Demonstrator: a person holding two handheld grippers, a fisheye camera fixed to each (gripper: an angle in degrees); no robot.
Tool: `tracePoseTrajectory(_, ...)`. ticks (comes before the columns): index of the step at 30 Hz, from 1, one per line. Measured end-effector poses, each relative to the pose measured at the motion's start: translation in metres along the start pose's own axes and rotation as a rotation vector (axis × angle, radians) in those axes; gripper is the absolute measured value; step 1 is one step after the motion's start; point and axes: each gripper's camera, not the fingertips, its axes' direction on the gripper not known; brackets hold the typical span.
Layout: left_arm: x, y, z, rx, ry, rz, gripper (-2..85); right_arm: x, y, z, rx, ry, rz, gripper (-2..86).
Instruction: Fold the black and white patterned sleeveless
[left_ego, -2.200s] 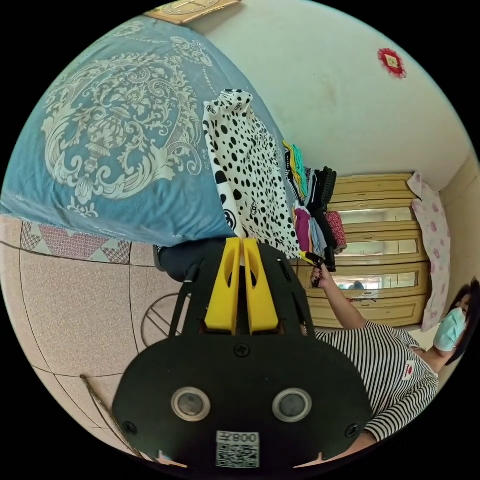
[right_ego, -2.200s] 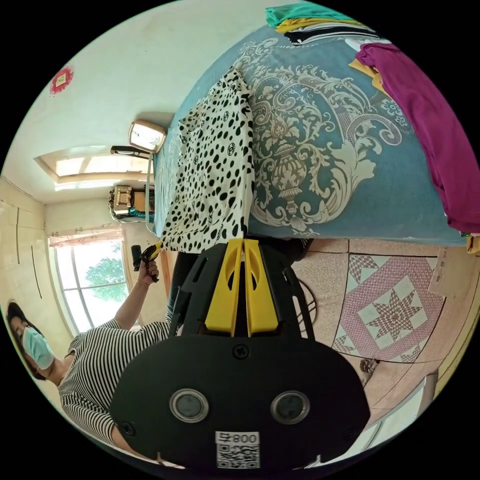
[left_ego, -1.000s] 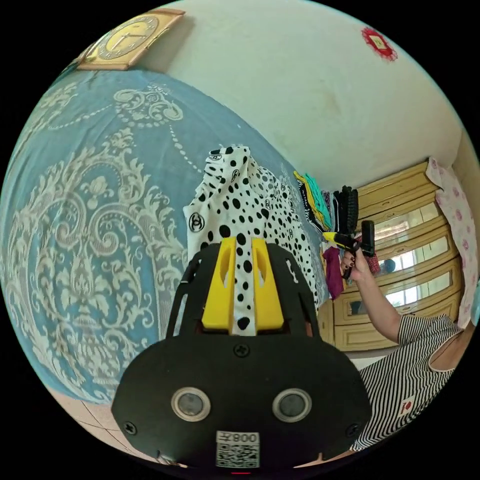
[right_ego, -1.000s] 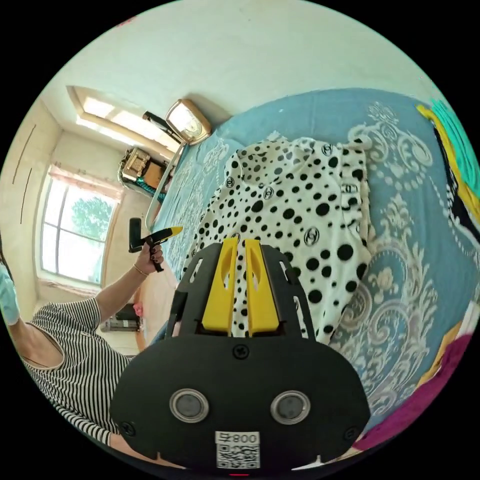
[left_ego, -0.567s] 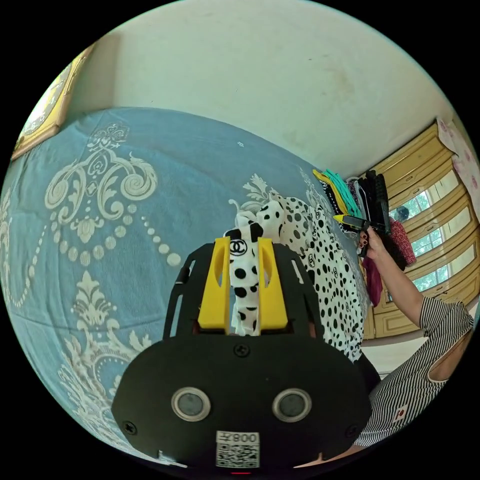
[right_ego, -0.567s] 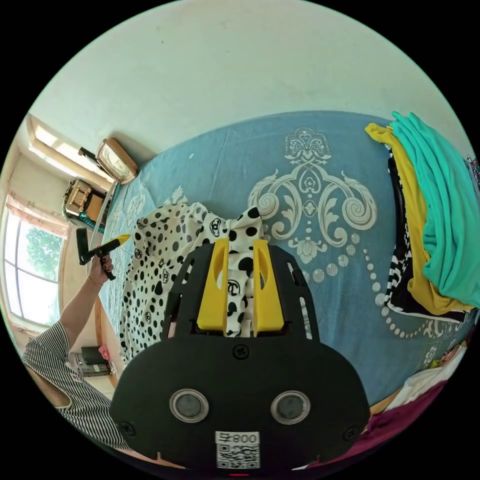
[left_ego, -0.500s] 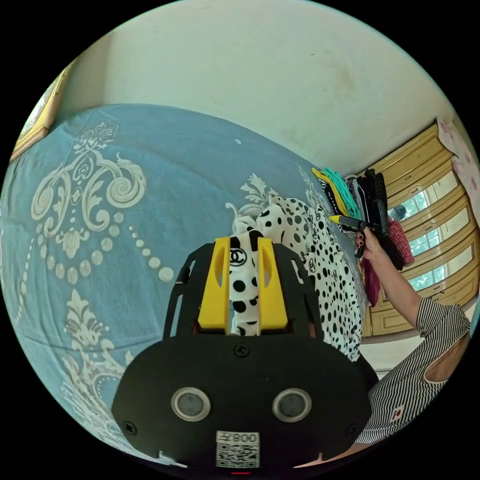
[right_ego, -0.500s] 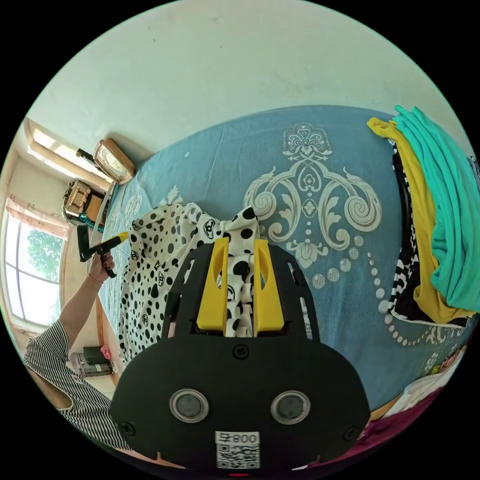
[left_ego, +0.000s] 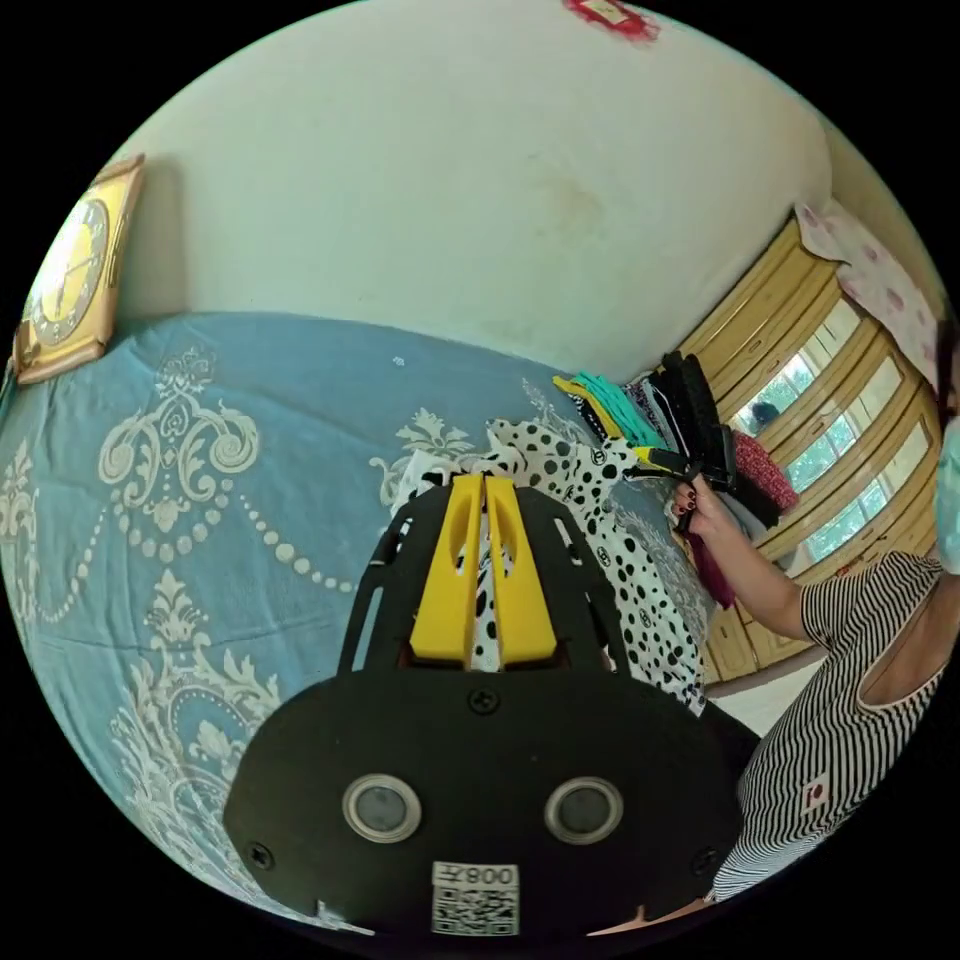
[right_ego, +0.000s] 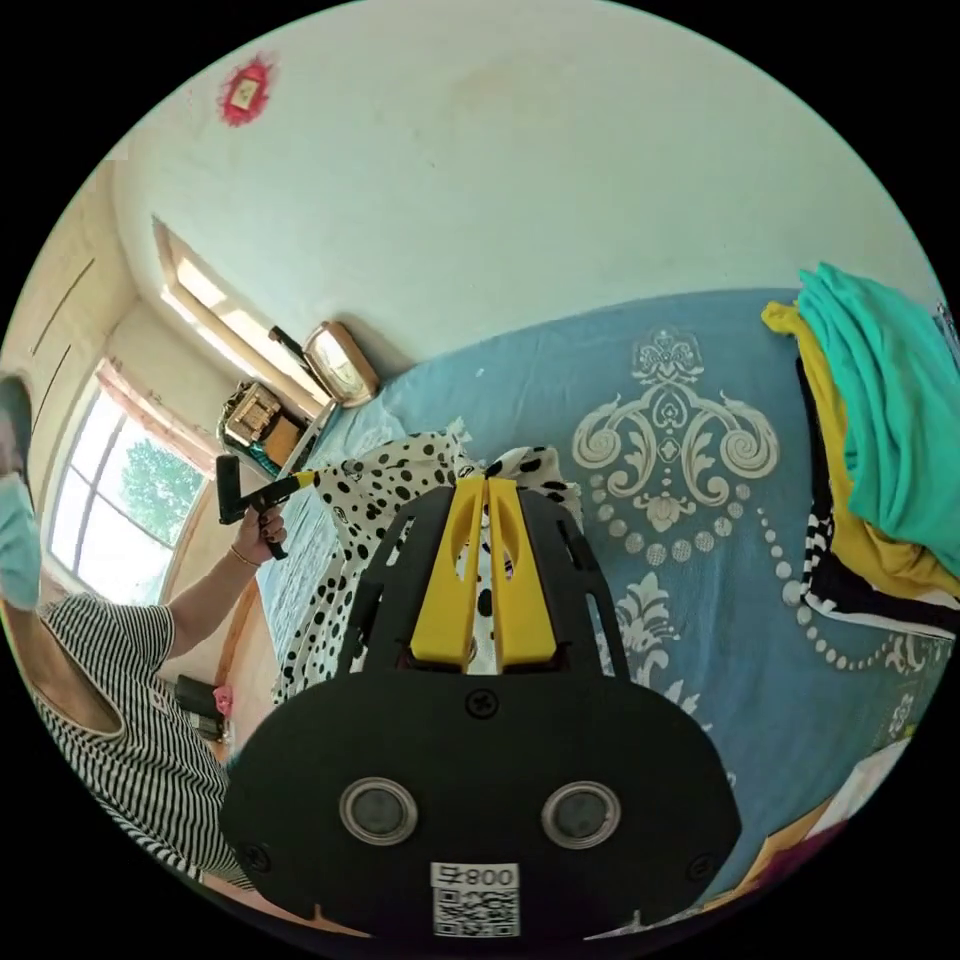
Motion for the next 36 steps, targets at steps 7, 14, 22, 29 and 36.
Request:
tracePoseTrajectory(7,0.025,0.042,-0.060,0.077,-0.086,-0.011,0.2,-0.024,0.100,-0.053,0.077,0.079,-0.022,0.3)
tracePoseTrajectory(14,0.008,0.075,-0.048,-0.015,-0.094,-0.143,0.2,-0.002,0.161,-0.020,-0.025,0.108,0.067,0.2)
tracePoseTrajectory(22,0.005,0.041,-0.097,0.111,-0.050,-0.146,0.2,-0.001,0.146,-0.047,0.083,0.059,0.050,0.2)
tracePoseTrajectory(29,-0.010,-0.037,-0.125,0.185,-0.084,-0.081,0.1,-0.011,0.098,-0.080,0.227,0.027,-0.051,0.2)
tracePoseTrajectory(36,-0.062,-0.130,-0.091,0.104,-0.153,-0.135,0.1,0.027,-0.001,-0.032,0.154,0.094,-0.047,0.4)
